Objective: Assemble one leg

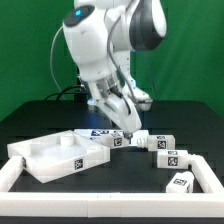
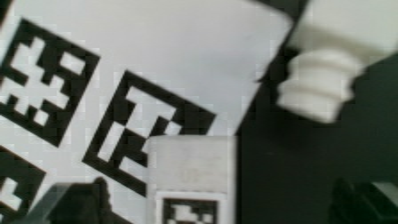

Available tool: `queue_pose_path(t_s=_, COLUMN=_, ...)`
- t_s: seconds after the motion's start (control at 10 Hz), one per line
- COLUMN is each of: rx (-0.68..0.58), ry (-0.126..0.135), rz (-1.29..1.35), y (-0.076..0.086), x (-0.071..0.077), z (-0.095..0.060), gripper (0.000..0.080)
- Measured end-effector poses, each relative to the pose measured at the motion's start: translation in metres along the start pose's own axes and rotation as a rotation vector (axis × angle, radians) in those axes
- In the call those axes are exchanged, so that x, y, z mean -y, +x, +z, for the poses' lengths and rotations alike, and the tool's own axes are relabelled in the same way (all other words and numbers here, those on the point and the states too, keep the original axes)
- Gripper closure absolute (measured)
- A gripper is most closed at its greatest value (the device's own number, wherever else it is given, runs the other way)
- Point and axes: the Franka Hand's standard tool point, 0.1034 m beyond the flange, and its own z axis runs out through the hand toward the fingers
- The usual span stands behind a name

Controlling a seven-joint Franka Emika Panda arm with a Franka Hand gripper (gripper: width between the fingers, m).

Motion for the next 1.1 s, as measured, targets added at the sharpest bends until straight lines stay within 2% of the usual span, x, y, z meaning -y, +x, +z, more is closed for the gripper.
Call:
queue_pose_path(t_s=0.1, rx=0.02, ry=0.003, rz=0.025, y=-0.01, x=0.013, z=-0.014, gripper=0.016)
queue_pose_path(t_s=0.2, rx=0.032, ry=0.01, rz=0.045, y=-0.016, x=0.032, z=-0.024, gripper=0.0153)
queue_pose_path(t_s=0.3, rx=0.016, ry=0.027, rz=0.043, y=-0.016, x=0.049, z=-0.027, gripper=0.0153)
queue_pose_path(t_s=0.4, rx=0.001, ry=0.031, rz=0.03, y=-0.016, x=0.052, z=-0.022, gripper=0.0153)
queue_pose_path(t_s=0.7, rx=0.005, ry=0.027, rz=0.026, y=-0.016, x=0.051, z=-0.021, gripper=0.015)
queue_pose_path(t_s=0.8, rx=0.011, ry=0.025, rz=0.075, y=-0.017, x=0.055, z=-0.023, gripper=0.015)
queue_pose_path(t_s=1.0, rx=0.023, ry=0.034, rz=0.163, y=-0.025, x=0.094, z=-0.032, gripper=0.015)
queue_pose_path(t_s=1.1, rx=0.016, ry=0.047, rz=0.192, y=-0.03, x=0.114, z=-0.034, gripper=0.015)
